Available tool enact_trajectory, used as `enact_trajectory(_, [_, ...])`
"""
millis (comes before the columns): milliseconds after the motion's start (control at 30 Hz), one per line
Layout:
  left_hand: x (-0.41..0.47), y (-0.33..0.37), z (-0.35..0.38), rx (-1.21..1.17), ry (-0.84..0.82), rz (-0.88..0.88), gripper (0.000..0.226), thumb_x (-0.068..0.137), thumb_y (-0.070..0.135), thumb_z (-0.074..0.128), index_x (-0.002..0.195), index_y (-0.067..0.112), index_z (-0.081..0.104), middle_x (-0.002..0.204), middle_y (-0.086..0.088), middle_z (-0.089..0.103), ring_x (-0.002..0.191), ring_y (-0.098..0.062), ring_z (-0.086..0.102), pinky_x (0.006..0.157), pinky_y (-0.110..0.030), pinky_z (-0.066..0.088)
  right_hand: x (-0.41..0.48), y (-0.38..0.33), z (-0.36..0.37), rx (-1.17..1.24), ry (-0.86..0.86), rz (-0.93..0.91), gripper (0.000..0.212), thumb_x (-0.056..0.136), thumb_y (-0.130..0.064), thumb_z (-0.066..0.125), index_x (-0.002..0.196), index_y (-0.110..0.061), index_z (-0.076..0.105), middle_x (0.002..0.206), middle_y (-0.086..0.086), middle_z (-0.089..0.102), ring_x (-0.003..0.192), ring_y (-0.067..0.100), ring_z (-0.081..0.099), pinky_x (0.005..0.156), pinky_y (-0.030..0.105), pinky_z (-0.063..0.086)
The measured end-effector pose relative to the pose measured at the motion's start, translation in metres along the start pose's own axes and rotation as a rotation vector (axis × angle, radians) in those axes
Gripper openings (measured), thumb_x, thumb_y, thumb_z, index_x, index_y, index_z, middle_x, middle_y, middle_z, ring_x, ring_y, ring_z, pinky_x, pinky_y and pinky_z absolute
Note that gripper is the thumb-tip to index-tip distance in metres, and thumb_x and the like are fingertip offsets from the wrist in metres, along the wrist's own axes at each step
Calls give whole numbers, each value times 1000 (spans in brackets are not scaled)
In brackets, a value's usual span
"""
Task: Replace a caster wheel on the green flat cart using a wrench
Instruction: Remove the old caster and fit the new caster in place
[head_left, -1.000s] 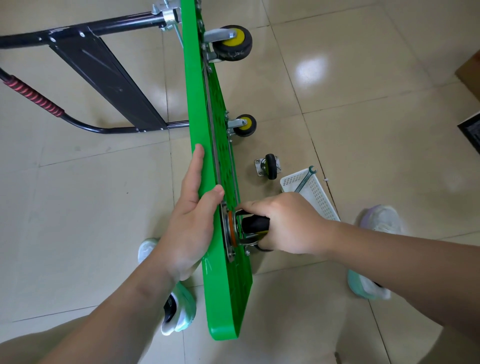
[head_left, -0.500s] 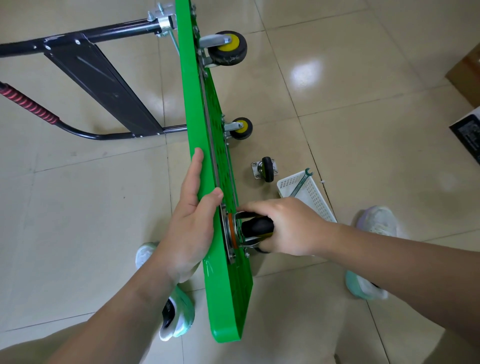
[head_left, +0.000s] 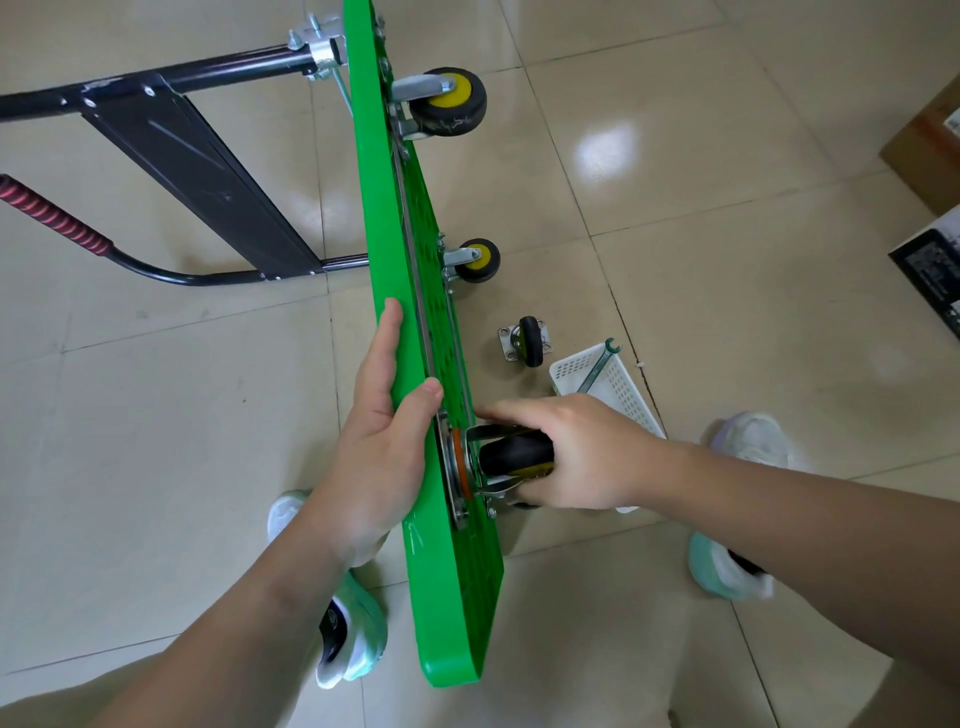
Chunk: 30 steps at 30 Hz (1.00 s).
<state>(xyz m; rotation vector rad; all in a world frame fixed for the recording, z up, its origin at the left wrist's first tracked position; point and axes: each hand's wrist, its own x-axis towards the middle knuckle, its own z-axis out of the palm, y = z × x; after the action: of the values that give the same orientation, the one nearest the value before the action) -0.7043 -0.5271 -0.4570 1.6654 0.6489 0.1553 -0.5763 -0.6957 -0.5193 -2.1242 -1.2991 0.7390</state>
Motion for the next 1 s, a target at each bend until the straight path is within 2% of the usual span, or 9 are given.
enact_trajectory(133, [3,-1,1,28,3,12,67,93,39,49,144,75,24,161,26,36,148,-6,40,125,-43,30,-3,3,-2,4,17,-17,77,70,-38,77,141,-37,49,120,-14,68,107,8,64,86,29,54])
enact_trajectory(333, [7,-1,0,68,4,23,69,92,38,49,148,69,23,163,23,35,149,-3,36,126,-41,28,-1,1,-6,2,3,-43,50,70,-35,75,118,-39,60,90,-16,66,82,4,60,70,33,54])
enact_trajectory(467, [7,0,2,66,22,18,69,91,38,49,147,71,23,162,22,37,149,-7,38,125,-43,31,-2,1,-6,6,-6,-37,60,69,-37,76,125,-40,57,98,-16,69,89,4,63,75,32,55])
enact_trajectory(600, [6,2,3,98,36,19,74,91,36,48,156,60,22,161,27,34,148,1,35,126,-39,29,-6,2,-9,-3,-10,23,75,69,-39,80,139,-37,52,116,-15,69,105,7,63,87,29,53])
enact_trajectory(800, [4,4,1,75,31,12,67,90,39,49,137,79,24,161,28,35,147,-5,40,124,-43,33,-18,-3,-21,32,-22,47,84,73,-51,82,147,-34,46,131,-16,64,118,1,57,99,21,46])
enact_trajectory(867, [4,5,2,70,35,15,67,90,39,50,135,82,25,160,28,36,147,-6,41,123,-44,34,-29,-3,-24,57,77,41,72,79,-51,75,144,-28,52,122,-20,67,114,-4,59,98,17,45])
enact_trajectory(933, [4,6,3,62,49,17,68,90,37,50,136,80,26,159,30,37,146,-3,42,123,-42,33,-43,5,-23,126,329,99,49,86,-44,64,130,-22,66,97,-35,66,100,-15,61,88,13,48])
enact_trajectory(1000, [3,7,4,63,60,20,69,93,32,51,140,76,26,158,31,37,145,1,40,124,-39,32,-53,24,-19,192,548,257,27,90,-32,62,112,-22,75,90,-30,69,87,-12,65,78,20,54])
